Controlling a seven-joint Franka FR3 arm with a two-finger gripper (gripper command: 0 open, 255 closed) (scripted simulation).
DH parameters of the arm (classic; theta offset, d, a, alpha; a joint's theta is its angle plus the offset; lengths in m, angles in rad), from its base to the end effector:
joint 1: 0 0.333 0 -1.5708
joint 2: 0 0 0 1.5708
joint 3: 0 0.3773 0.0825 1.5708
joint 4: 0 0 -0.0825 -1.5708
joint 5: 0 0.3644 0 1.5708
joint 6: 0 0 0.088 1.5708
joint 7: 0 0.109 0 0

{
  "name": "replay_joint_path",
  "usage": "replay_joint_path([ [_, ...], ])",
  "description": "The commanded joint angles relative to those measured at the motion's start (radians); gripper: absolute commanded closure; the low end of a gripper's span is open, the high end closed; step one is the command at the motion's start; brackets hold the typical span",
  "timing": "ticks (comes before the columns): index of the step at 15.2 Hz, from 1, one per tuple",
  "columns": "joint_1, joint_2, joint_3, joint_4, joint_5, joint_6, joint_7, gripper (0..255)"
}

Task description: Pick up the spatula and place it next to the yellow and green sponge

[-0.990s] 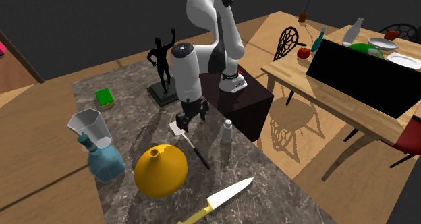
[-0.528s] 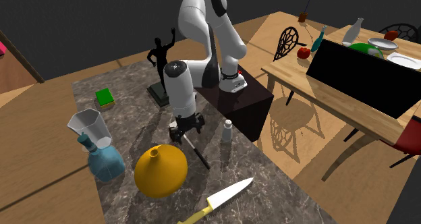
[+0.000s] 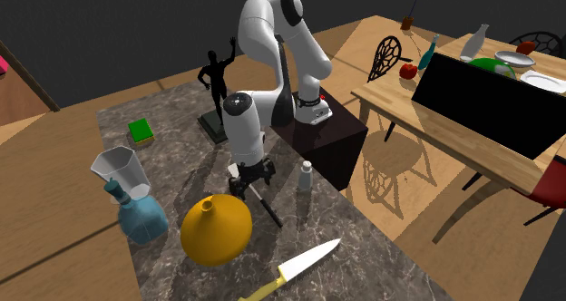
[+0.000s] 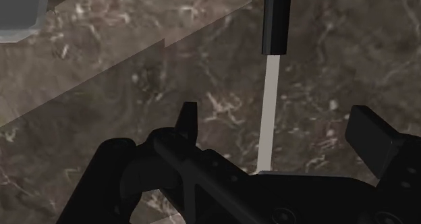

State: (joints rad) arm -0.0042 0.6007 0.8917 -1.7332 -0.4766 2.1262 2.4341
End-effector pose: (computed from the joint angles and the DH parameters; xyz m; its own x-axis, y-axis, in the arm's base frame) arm 0.5066 0.4353 0.3968 0.1763 -0.9821 -0.0663 -0.9843 -0.1767 0.0008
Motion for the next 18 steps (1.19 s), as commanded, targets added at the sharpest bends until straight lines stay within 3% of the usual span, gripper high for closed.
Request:
replay_joint_path([
  [1,0.001,0.001,0.0,0.0,-0.001,0.001,0.0,0],
  [4,0.0,0.0,0.0,0.0,0.0,0.0,0.0,0],
  [5,0.0,0.0,0.0,0.0,0.0,0.0,0.0,255],
  [18,-0.011,-0.024,0.019,0.019,0.023,-0.038,-0.012,255],
])
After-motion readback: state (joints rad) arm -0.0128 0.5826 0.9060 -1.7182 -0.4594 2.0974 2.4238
